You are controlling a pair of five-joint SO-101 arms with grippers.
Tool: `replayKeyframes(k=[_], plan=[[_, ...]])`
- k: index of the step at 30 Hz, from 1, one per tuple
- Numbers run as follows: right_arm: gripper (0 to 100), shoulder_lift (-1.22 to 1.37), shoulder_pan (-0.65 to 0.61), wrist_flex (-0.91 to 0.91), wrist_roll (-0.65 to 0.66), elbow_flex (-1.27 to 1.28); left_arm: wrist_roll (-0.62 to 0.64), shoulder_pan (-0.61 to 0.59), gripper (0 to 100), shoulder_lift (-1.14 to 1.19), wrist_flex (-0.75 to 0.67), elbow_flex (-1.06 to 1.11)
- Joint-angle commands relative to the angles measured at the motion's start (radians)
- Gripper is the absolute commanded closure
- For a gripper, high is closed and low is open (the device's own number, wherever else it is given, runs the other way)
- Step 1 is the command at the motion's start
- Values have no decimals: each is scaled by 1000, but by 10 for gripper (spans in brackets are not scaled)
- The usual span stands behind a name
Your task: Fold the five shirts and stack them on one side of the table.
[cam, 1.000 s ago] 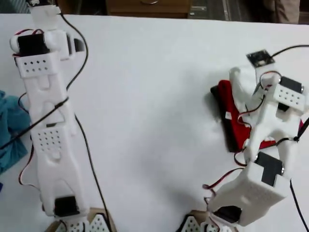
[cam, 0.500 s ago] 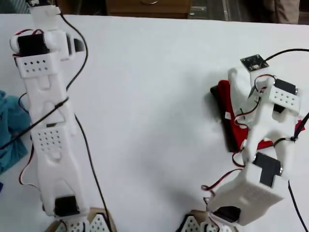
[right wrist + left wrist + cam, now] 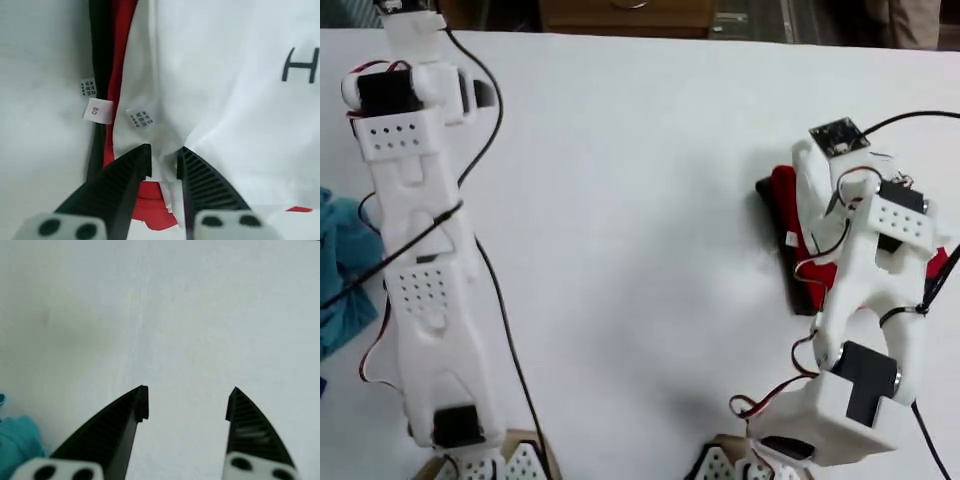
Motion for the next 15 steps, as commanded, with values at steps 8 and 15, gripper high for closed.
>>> replayKeyframes(k=[8,15], plan=[[969,-64,1,-36,2,18,-9,-2,729,-46,15,-41],[978,-136,-5,-4,2,34,-9,-2,729,-46,15,-41]])
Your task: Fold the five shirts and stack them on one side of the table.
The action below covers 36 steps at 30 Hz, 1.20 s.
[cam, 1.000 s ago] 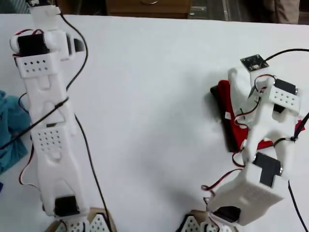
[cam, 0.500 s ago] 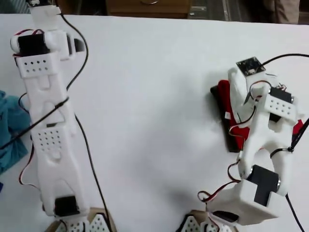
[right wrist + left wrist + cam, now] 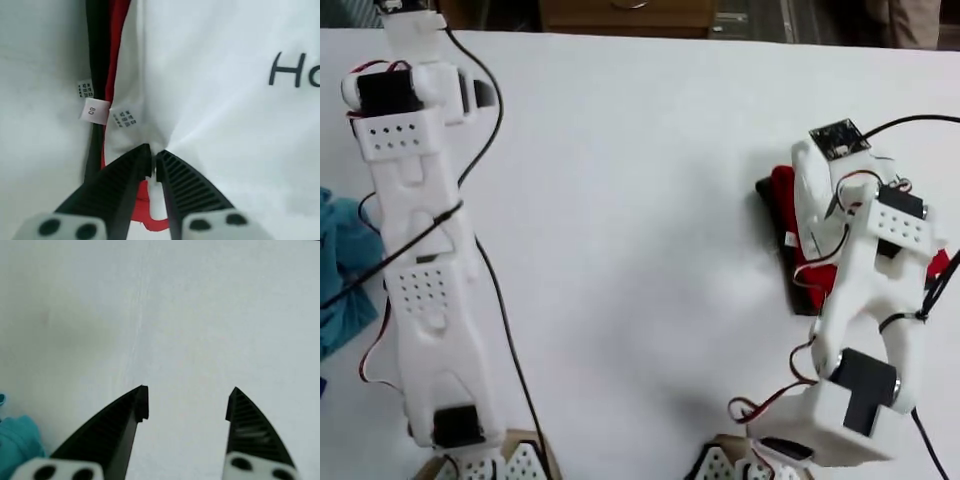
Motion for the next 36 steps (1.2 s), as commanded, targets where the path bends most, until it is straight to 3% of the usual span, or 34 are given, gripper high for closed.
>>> replayKeyframes(k=[1,7,15,23,30,36], plan=[[978,-107,-7,28,2,-2,-9,-2,729,-46,15,-41],[975,-147,-7,51,2,48,-9,0,729,-46,15,-41],[971,-156,-7,-48,2,166,-9,-2,729,-46,15,-41],[742,-160,-8,48,3,81,-9,-2,729,-46,15,-41],[759,-361,-41,203,-6,-81,-9,5,729,-46,15,-41],[773,-472,-33,12,-8,3,-9,-17,729,-46,15,-41]])
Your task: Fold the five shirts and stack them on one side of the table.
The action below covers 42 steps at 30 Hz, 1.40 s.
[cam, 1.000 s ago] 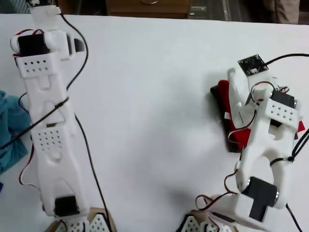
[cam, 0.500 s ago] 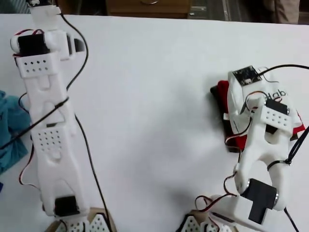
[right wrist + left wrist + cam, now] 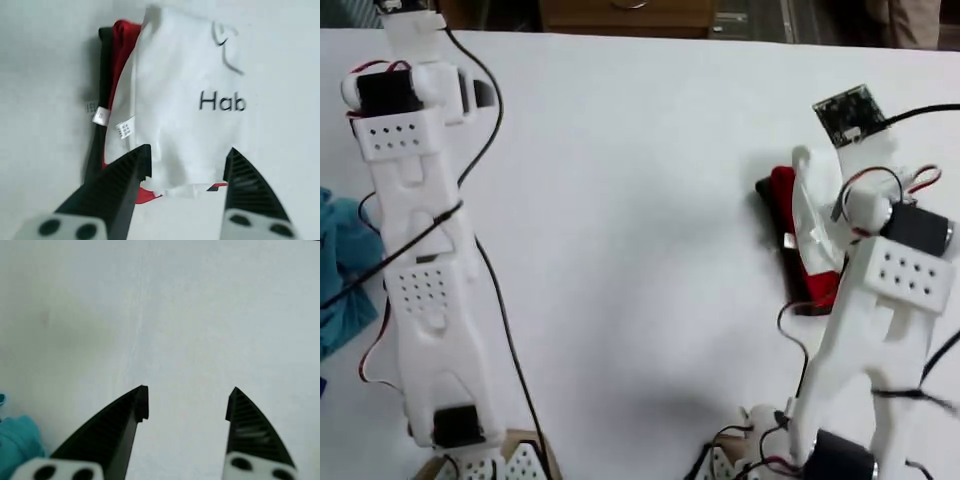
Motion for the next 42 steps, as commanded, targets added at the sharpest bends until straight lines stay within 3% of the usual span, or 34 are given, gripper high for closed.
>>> replayKeyframes(k=[1,8,28,36,42], plan=[[788,-39,22,-160,-6,75,-9,-20,729,-46,15,-41],[833,96,65,-461,2,330,-9,-66,729,-46,15,-41],[834,208,-45,-463,3,411,-51,-158,729,-46,15,-41],[833,-41,-53,-371,-6,322,-48,-281,729,-40,14,-41],[833,-387,-269,-186,-8,365,-49,-517,729,-63,15,-35]])
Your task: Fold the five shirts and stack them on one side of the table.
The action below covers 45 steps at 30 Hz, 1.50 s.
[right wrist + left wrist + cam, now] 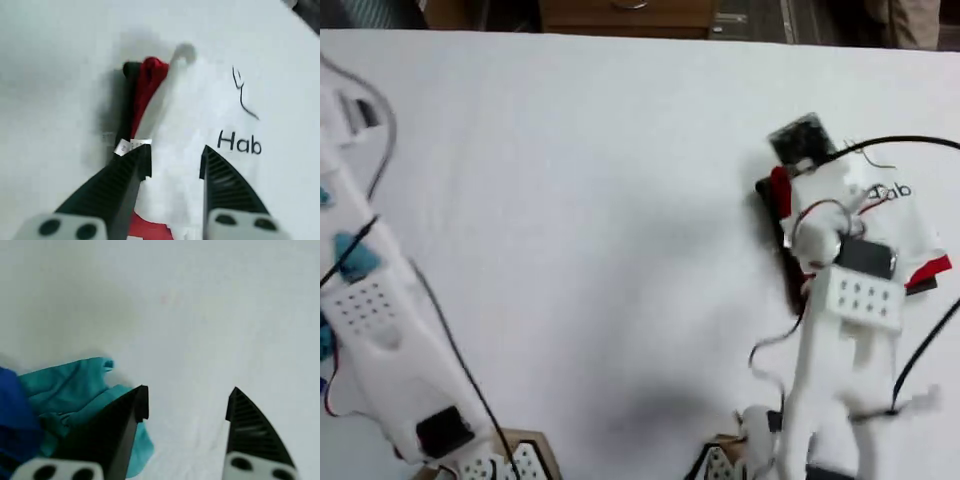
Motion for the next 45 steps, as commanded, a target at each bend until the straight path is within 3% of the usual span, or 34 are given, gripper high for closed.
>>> replayKeyframes(k=[1,5,9,17,22,33,35,37,39,42,45], plan=[[833,-228,-162,116,-9,25,-3,-181,729,-68,15,-35],[833,-371,-309,163,-9,173,-9,-390,729,-69,15,-31],[833,-463,-294,160,-8,279,-61,-549,729,-66,15,-30],[833,-495,-283,165,-6,331,-218,-652,726,-55,8,236],[833,-501,-277,213,0,333,-324,-697,724,-9,-176,475],[834,-501,-278,269,0,331,-577,-651,681,94,-463,526],[834,-501,-278,269,0,328,-626,-632,721,140,-486,545],[834,-501,-278,268,0,328,-628,-626,823,178,-488,536],[834,-501,-278,268,0,328,-583,-620,976,192,-457,498],[834,-501,-278,268,0,328,-448,-580,977,167,-331,378],[834,-501,-278,263,0,328,-394,-466,980,109,-158,200]])
